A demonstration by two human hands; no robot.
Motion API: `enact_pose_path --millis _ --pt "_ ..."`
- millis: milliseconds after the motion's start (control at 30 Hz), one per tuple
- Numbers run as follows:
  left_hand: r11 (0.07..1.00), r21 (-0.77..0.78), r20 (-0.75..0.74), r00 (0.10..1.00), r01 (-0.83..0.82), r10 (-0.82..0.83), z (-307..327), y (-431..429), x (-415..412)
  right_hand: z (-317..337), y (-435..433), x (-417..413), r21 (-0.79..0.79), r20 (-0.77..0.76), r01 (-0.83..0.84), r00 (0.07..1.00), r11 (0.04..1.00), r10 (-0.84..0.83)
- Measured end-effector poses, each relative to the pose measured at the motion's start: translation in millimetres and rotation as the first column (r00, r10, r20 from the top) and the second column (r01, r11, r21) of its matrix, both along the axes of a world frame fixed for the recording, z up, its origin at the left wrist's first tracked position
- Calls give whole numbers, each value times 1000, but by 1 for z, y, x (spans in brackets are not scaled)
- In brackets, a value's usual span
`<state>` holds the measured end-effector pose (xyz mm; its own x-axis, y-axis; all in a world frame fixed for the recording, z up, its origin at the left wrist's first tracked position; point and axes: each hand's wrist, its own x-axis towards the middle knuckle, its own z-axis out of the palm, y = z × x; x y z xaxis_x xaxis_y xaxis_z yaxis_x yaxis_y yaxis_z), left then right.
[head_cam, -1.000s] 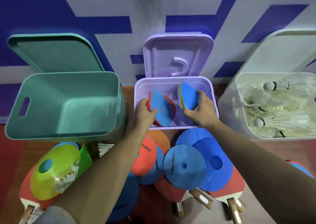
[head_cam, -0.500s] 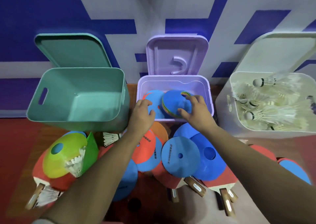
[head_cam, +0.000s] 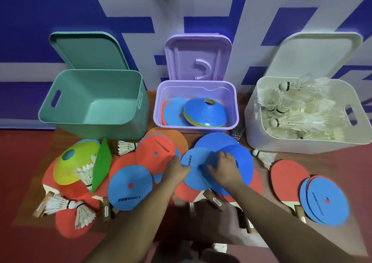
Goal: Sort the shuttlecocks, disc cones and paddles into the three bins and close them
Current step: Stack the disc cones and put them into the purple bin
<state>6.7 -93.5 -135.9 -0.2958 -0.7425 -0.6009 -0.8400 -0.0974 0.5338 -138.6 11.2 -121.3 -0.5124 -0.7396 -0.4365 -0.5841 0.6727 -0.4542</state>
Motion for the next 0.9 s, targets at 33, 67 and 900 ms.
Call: enact_pose_path --millis 33,67,900 --pt "1000 -12 2 1000 -20 20 -4 0 -3 -1 -2 1 8 9 -27 1000 1000 27" --pt "999 -29 5 1000 -29 29 -9 -1 -5 -1 -4 1 10 25 -41 999 999 41" --pt "918 -370 -45 990 -142 134 -13 -94 67 14 -74 30 -291 360 42 930 956 68"
